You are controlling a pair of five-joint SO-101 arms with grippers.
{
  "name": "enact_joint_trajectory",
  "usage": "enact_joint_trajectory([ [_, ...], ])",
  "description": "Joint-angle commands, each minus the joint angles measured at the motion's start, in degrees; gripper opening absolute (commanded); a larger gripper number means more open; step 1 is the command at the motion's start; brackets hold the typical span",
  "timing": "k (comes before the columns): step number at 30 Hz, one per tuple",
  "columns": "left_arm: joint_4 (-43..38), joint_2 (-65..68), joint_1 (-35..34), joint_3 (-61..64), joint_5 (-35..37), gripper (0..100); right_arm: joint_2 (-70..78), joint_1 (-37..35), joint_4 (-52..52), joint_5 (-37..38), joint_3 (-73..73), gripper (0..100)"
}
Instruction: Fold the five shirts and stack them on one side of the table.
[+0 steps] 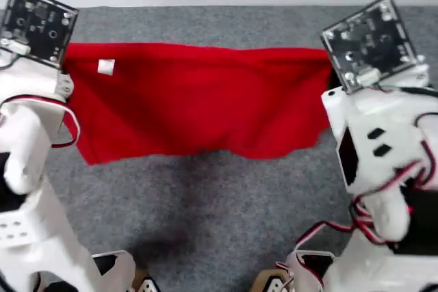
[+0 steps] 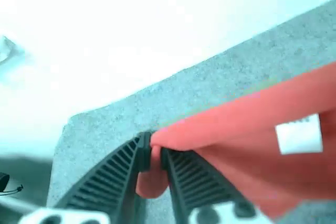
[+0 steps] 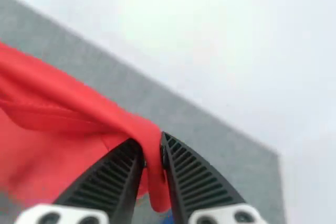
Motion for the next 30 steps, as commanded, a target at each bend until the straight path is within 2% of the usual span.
enact_joint_trajectory([
  [1,0.4,-1.4,-0.7,-2.3,0.3,0,-1.4,0.8,-4.4,0.4,-2.5,0.9],
  [6,0.3,-1.5,-0.7,-2.9,0.2,0,-1.7,0.9,-9.0,0.4,-2.5,0.9],
  [11,0.1,-1.5,-0.7,-10.5,0.2,0,-2.2,4.9,-13.8,0.4,-4.7,0.9],
  [16,0.4,-1.5,-0.7,-18.9,0.2,0,-4.6,7.2,-13.8,0.9,-8.0,0.9],
  [25,8.3,-1.5,-0.7,-34.1,0.1,0,-13.8,7.3,-13.8,11.1,-7.7,1.0],
  [30,8.9,-1.3,-0.7,-37.7,-0.7,0,-15.4,7.3,-14.1,15.2,-5.7,1.0],
])
